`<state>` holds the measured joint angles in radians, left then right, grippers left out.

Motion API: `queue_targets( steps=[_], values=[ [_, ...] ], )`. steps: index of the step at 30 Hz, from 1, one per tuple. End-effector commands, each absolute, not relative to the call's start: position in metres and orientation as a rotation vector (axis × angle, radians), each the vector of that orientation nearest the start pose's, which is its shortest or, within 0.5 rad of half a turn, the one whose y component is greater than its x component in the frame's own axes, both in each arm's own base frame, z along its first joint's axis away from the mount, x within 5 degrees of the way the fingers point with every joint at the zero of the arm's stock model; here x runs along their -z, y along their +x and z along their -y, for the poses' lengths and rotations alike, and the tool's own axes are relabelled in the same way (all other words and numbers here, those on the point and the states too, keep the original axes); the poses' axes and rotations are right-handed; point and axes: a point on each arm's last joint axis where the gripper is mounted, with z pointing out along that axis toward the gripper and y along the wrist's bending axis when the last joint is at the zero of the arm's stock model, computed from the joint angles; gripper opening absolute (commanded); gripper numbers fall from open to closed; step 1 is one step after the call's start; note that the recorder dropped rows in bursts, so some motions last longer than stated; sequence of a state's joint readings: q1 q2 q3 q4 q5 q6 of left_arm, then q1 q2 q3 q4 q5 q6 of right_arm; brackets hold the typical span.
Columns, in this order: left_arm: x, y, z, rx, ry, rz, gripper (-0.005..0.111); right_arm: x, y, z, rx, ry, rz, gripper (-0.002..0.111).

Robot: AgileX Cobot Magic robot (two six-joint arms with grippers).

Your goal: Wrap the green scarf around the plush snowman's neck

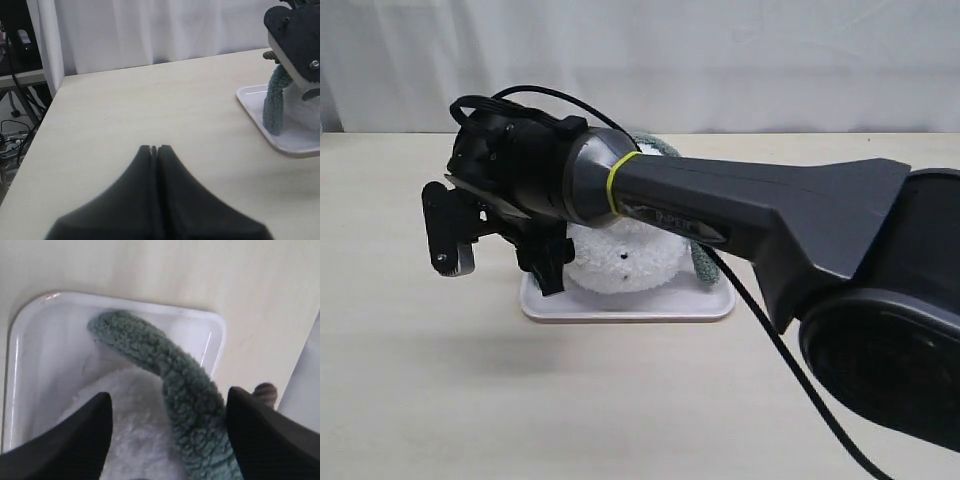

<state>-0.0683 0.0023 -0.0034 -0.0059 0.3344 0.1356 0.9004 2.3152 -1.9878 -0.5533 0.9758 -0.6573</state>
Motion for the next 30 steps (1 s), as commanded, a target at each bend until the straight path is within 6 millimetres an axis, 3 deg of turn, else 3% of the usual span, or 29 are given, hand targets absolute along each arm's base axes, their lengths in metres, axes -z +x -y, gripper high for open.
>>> queue_targets(
  steps=[1, 7, 12, 17, 20, 25, 30],
  values=[
    [-0.184, 0.054, 0.004, -0.041, 0.174, -1.8, 0.0, -0.184, 0.349, -0.376, 0.659, -2.056, -1.588, 0.062],
    [-0.184, 0.054, 0.004, -0.041, 0.174, -1.8, 0.0, -0.16, 0.357, -0.372, 0.744, -2.092, -1.587, 0.062],
    [-0.184, 0.054, 0.004, -0.041, 0.174, -1.8, 0.0, -0.155, 0.358, -0.372, 0.766, -2.108, -1.582, 0.059],
    [-0.184, 0.054, 0.004, -0.041, 0.174, -1.8, 0.0, -0.154, 0.356, -0.372, 0.751, -2.035, -1.669, 0.004],
    [-0.184, 0.054, 0.004, -0.041, 0.174, -1.8, 0.0, -0.16, 0.354, -0.373, 0.735, -1.99, -1.696, 0.004],
    [-0.184, 0.054, 0.004, -0.041, 0.174, -1.8, 0.0, -0.197, 0.342, -0.373, 0.585, -1.91, -1.763, 0.004],
    [-0.184, 0.054, 0.004, -0.041, 0.174, -1.8, 0.0, -0.205, 0.323, -0.364, 0.433, -2.095, -1.865, 0.004]
  ],
)
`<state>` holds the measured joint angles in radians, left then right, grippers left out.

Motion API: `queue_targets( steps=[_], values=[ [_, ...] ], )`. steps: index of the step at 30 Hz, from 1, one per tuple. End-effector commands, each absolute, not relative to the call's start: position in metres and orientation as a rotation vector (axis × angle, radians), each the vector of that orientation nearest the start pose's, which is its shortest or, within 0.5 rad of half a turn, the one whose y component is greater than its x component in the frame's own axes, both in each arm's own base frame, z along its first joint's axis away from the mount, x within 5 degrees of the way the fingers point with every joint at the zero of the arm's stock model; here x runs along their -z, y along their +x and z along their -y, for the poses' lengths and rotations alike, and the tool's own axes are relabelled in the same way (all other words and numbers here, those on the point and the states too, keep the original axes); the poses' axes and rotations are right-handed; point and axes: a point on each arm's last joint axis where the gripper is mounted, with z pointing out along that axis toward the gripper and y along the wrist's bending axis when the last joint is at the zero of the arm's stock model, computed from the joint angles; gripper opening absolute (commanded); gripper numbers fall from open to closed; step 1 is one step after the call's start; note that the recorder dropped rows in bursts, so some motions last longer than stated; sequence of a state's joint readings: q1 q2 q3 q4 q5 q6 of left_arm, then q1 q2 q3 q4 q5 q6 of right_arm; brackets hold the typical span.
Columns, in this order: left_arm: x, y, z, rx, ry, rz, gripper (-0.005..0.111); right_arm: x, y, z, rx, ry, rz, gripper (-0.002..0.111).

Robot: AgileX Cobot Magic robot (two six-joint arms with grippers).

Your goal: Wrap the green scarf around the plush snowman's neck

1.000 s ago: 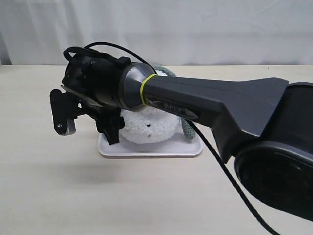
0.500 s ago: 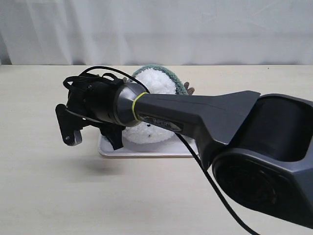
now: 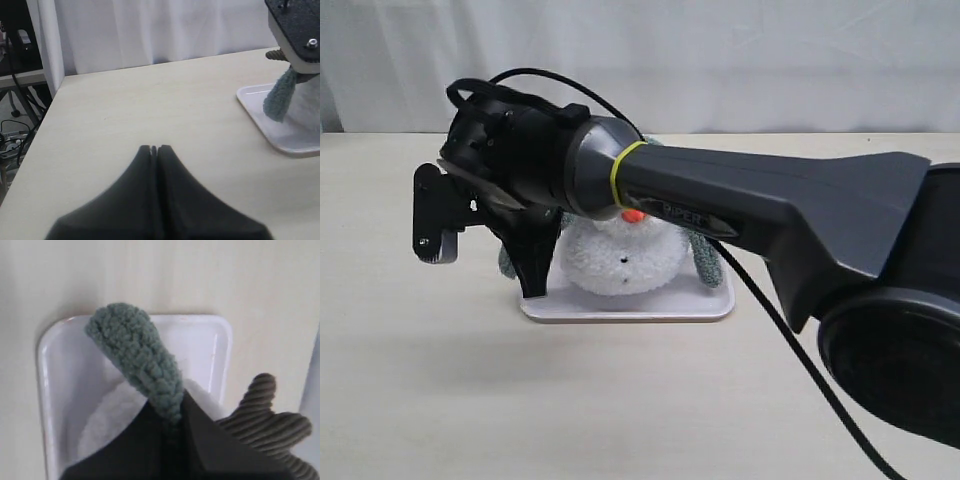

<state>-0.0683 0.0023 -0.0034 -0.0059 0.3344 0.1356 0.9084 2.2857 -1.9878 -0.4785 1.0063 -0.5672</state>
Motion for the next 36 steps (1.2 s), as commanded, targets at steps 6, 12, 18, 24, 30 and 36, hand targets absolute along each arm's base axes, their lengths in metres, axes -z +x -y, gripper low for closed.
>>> queue_targets(
  steps=[6, 12, 18, 24, 30, 36],
  values=[
    [-0.184, 0.054, 0.004, -0.041, 0.174, -1.8, 0.0, -0.203, 0.325, -0.352, 0.377, -2.137, -1.965, 0.004],
    [-0.184, 0.054, 0.004, -0.041, 0.174, -1.8, 0.0, -0.201, 0.337, -0.339, 0.395, -2.095, -2.024, 0.004],
    [-0.184, 0.054, 0.004, -0.041, 0.174, -1.8, 0.0, -0.19, 0.337, -0.33, 0.503, -2.169, -2.02, 0.004],
    [-0.184, 0.054, 0.004, -0.041, 0.174, -1.8, 0.0, -0.187, 0.337, -0.329, 0.503, -2.173, -2.024, 0.004],
    [-0.184, 0.054, 0.004, -0.041, 0.174, -1.8, 0.0, -0.188, 0.335, -0.329, 0.507, -2.178, -2.032, 0.006],
    [-0.184, 0.054, 0.004, -0.041, 0.174, -1.8, 0.0, -0.188, 0.335, -0.329, 0.489, -2.117, -2.088, 0.031]
  ],
)
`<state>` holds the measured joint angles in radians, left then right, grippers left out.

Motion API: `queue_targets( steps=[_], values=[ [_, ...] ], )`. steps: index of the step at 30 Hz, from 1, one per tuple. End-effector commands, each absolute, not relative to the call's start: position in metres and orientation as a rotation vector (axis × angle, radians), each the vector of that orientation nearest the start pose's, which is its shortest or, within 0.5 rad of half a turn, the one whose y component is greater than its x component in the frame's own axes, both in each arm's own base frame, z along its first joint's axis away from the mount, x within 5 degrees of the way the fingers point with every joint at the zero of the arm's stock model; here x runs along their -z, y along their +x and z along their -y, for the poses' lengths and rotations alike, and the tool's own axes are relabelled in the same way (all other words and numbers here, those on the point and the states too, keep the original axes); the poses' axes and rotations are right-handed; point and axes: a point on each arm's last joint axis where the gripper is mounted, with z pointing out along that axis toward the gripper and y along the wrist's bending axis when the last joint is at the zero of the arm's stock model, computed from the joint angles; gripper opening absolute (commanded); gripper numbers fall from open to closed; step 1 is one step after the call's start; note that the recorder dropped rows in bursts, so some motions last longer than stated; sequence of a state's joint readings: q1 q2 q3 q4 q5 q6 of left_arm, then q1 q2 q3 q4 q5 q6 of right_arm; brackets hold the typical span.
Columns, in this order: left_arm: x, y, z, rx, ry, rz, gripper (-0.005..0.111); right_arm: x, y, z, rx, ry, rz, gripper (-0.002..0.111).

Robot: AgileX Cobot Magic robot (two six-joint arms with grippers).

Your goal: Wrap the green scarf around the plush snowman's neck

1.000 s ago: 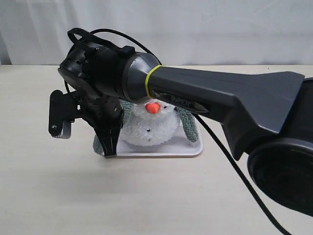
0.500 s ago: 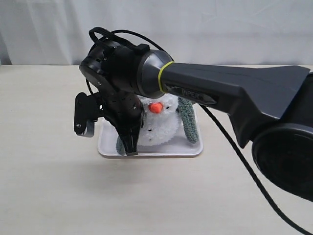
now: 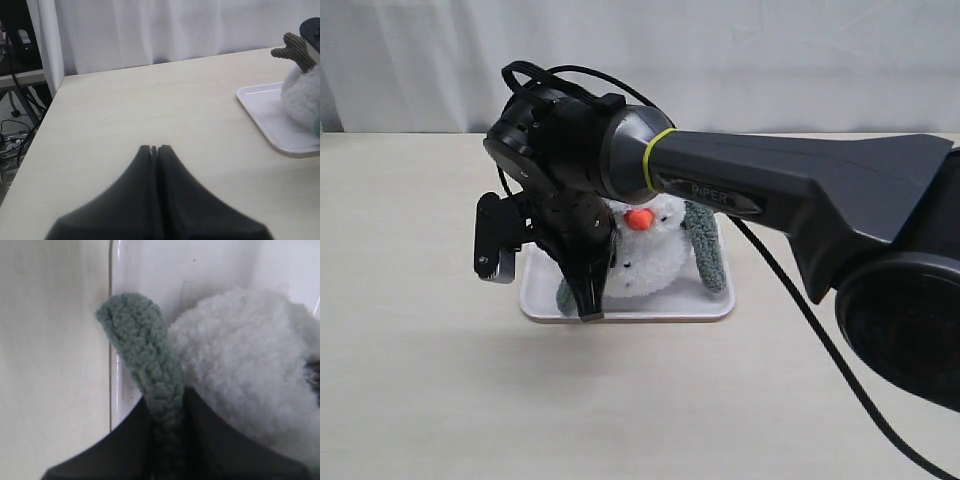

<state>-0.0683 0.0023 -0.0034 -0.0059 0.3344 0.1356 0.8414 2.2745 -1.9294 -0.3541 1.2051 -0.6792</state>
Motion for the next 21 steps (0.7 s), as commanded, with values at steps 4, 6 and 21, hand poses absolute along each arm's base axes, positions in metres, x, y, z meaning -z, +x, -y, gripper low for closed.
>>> queue_targets(
  steps=[4, 6, 21],
  values=[
    [-0.184, 0.054, 0.004, -0.041, 0.174, -1.8, 0.0, -0.193, 0.332, -0.33, 0.432, -2.074, -2.126, 0.047],
    [-0.184, 0.054, 0.004, -0.041, 0.174, -1.8, 0.0, -0.197, 0.329, -0.332, 0.374, -2.063, -2.137, 0.05],
    [-0.184, 0.054, 0.004, -0.041, 0.174, -1.8, 0.0, -0.262, 0.312, -0.326, 0.096, -1.799, -2.221, 0.049]
  ],
)
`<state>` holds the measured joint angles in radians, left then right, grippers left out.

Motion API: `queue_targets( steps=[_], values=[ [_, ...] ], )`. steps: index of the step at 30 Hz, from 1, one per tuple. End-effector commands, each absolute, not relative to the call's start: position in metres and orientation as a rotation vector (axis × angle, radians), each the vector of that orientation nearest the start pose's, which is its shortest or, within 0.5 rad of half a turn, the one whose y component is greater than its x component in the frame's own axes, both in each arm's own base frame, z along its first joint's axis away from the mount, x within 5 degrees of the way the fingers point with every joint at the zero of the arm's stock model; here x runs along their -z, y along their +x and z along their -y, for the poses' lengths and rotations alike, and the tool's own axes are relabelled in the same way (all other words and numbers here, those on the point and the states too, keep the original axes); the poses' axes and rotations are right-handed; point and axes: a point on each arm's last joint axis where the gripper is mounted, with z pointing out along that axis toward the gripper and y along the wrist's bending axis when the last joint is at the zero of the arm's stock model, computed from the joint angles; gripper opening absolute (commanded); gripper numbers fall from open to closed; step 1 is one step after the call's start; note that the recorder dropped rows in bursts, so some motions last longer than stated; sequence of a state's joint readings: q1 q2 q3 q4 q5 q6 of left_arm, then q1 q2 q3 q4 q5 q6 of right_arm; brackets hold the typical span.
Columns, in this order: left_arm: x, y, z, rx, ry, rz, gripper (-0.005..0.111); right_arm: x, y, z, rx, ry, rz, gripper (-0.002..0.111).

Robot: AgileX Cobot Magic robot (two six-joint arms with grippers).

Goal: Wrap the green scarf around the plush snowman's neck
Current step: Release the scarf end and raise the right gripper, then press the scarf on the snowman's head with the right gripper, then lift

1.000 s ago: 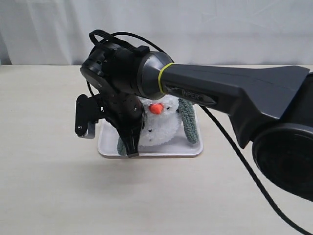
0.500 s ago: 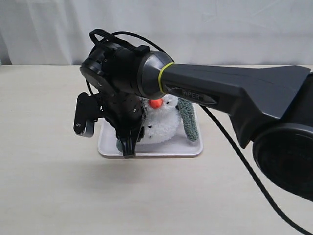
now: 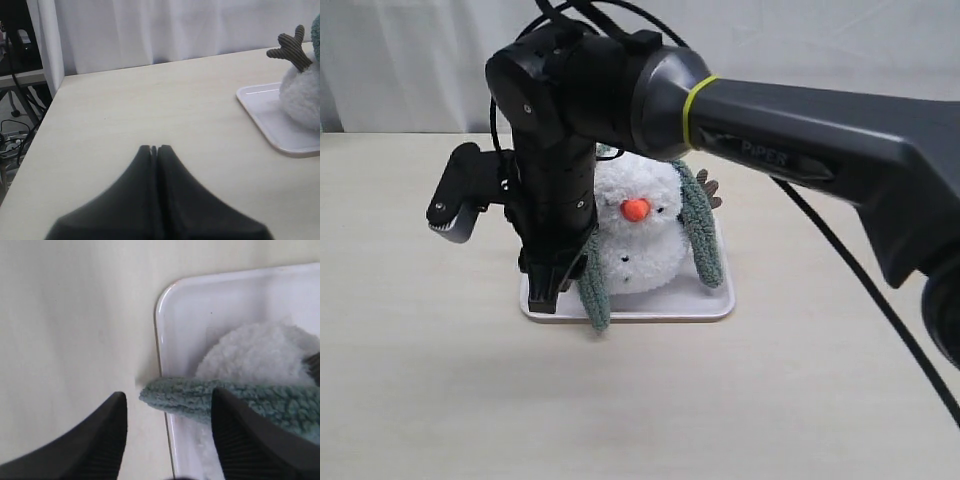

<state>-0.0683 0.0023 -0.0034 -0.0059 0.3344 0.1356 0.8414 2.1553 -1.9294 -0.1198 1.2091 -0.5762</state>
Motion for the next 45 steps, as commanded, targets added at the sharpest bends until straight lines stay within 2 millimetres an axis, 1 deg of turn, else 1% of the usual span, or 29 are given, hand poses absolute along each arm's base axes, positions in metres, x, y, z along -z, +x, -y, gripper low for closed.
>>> queue_targets(
  steps=[1, 4, 7, 10, 14, 16, 19, 20, 22, 25, 26, 32, 39, 45],
  values=[
    [-0.184, 0.054, 0.004, -0.041, 0.174, -1.8, 0.0, -0.267, 0.313, -0.323, 0.089, -1.756, -2.24, 0.049],
    [-0.184, 0.054, 0.004, -0.041, 0.174, -1.8, 0.0, -0.287, 0.317, -0.311, 0.065, -1.615, -2.281, 0.042],
    [-0.184, 0.054, 0.004, -0.041, 0.174, -1.8, 0.0, -0.308, 0.328, -0.301, 0.003, -1.386, -2.27, 0.032],
    [-0.184, 0.054, 0.004, -0.041, 0.174, -1.8, 0.0, -0.322, 0.344, -0.284, -0.057, -1.134, -2.299, 0.028],
    [-0.184, 0.054, 0.004, -0.041, 0.174, -1.8, 0.0, -0.324, 0.363, -0.26, -0.075, -0.934, -2.366, 0.028],
    [-0.184, 0.054, 0.004, -0.041, 0.174, -1.8, 0.0, -0.319, 0.372, -0.249, -0.08, -0.847, -2.396, 0.028],
    [-0.184, 0.054, 0.004, -0.041, 0.174, -1.8, 0.0, -0.309, 0.382, -0.236, -0.083, -0.76, -2.422, 0.027],
    [-0.184, 0.054, 0.004, -0.041, 0.174, -1.8, 0.0, -0.305, 0.384, -0.234, -0.083, -0.755, -2.426, 0.025],
    [-0.184, 0.054, 0.004, -0.041, 0.174, -1.8, 0.0, -0.297, 0.385, -0.23, -0.078, -0.75, -2.437, 0.019],
    [-0.184, 0.054, 0.004, -0.041, 0.174, -1.8, 0.0, -0.288, 0.385, -0.231, -0.073, -0.775, -2.43, 0.006],
    [-0.184, 0.054, 0.004, -0.041, 0.174, -1.8, 0.0, -0.287, 0.386, -0.231, -0.076, -0.777, -2.421, 0.004],
    [-0.184, 0.054, 0.004, -0.041, 0.174, -1.8, 0.0, -0.279, 0.39, -0.234, -0.091, -0.768, -2.382, 0.004],
    [-0.184, 0.054, 0.004, -0.041, 0.174, -1.8, 0.0, -0.245, 0.4, -0.24, -0.065, -0.796, -2.437, 0.004],
    [-0.184, 0.054, 0.004, -0.041, 0.174, -1.8, 0.0, -0.226, 0.405, -0.242, -0.052, -0.809, -2.475, 0.004]
  ],
)
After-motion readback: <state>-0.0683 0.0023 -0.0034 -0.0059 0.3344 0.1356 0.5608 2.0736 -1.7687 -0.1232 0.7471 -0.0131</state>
